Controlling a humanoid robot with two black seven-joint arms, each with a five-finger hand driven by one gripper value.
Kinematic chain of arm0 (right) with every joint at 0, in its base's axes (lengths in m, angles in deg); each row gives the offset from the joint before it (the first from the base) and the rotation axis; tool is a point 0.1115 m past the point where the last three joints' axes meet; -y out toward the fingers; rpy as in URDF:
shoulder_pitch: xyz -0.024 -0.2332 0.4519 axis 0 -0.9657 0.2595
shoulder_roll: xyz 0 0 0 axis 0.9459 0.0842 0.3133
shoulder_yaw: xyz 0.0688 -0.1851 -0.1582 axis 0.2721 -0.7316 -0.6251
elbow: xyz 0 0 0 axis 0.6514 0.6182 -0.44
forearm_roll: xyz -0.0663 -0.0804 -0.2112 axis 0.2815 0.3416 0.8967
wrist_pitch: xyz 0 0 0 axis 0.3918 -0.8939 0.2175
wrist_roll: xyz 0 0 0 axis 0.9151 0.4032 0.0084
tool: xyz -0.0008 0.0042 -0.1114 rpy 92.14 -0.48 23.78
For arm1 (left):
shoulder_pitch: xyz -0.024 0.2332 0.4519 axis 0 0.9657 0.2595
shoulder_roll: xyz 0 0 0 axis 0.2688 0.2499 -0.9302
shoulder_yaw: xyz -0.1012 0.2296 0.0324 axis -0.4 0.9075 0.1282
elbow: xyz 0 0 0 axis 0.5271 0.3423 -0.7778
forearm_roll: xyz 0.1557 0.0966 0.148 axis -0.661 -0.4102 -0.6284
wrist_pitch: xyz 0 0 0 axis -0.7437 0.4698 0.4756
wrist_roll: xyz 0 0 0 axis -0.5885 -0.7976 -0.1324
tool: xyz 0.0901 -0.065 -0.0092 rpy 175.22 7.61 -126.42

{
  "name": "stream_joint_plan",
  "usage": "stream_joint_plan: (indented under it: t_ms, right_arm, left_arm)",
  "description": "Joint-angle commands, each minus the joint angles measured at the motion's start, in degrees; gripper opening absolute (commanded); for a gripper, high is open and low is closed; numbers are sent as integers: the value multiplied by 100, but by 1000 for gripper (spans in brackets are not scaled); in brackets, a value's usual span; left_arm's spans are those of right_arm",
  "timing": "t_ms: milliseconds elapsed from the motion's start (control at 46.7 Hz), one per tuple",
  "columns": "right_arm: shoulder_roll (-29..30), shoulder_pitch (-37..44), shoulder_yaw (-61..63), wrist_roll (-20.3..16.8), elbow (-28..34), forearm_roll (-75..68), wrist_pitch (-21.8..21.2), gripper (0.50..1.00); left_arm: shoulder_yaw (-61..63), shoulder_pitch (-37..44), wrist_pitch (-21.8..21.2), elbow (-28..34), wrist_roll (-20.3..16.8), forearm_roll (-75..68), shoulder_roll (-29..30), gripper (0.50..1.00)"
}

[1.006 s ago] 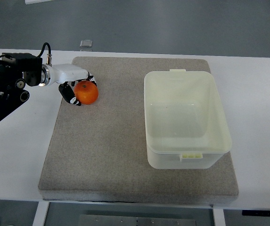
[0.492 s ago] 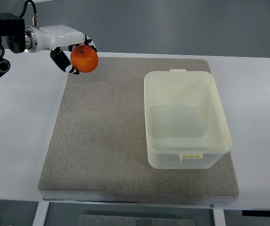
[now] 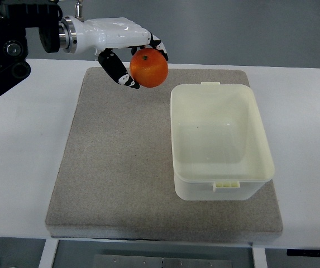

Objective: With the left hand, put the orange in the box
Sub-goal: 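Lift the orange and carry it over the plastic box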

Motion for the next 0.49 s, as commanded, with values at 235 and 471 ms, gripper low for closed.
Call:
stream_joint_plan:
  t_ms: [235,471]
  right_arm:
    - [0,0,0,-1,0,0,0,932]
    - [0,0,0,-1,0,0,0,932]
  left_arm:
    - [132,-162,294,45,27,-63,-940,500]
    - [422,-267,277,150,35,-334,-1362,500]
